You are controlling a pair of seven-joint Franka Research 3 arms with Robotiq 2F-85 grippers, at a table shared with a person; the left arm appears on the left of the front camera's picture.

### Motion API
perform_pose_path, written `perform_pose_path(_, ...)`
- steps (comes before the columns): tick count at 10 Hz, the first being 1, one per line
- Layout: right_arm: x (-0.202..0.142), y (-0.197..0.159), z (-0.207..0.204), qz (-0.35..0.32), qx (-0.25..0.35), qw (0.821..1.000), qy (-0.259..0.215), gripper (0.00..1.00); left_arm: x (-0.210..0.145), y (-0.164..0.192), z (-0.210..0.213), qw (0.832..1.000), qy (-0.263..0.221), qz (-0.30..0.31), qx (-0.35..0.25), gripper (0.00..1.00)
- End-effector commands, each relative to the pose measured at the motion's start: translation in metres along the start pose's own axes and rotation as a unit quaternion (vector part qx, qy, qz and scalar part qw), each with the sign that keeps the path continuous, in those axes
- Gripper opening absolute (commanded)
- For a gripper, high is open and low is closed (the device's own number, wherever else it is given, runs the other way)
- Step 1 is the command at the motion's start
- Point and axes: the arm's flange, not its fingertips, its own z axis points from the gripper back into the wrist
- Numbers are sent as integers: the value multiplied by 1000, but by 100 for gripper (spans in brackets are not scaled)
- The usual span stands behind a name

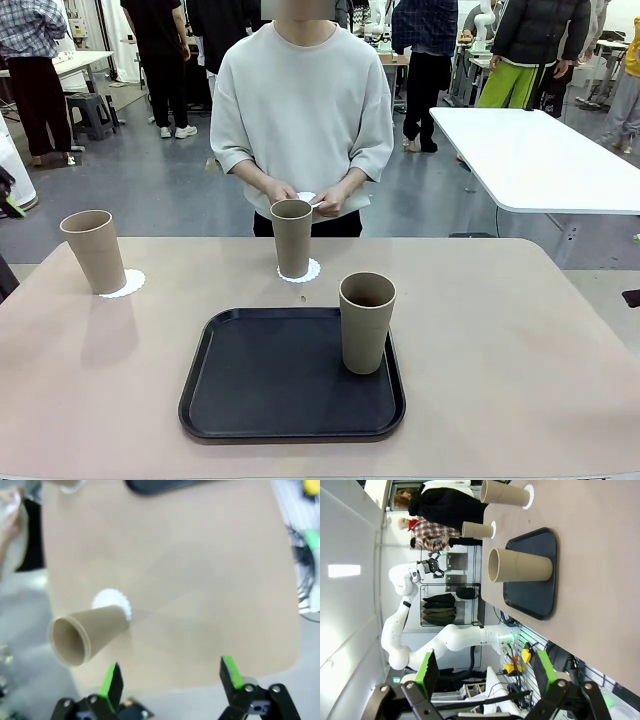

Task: Place coasters on the table and set cups on them.
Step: Take one Reusable plastic cup from the Flat Tray and place it on a coaster set by the human.

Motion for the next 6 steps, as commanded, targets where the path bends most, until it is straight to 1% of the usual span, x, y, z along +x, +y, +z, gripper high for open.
perform_pose_path(1,0,0,0,0,4,1000,-2,100,-6,-7,-14,999,-4,13,-48,100)
perform_pose_path(2,0,0,0,0,4,1000,-2,100,-19,-4,-32,997,-22,11,-70,100)
perform_pose_path(3,0,0,0,0,4,1000,-2,100,2,-5,-11,1000,-1,0,-25,100)
perform_pose_path(6,0,0,0,0,4,1000,-2,100,2,-5,-11,1000,-1,0,-25,100)
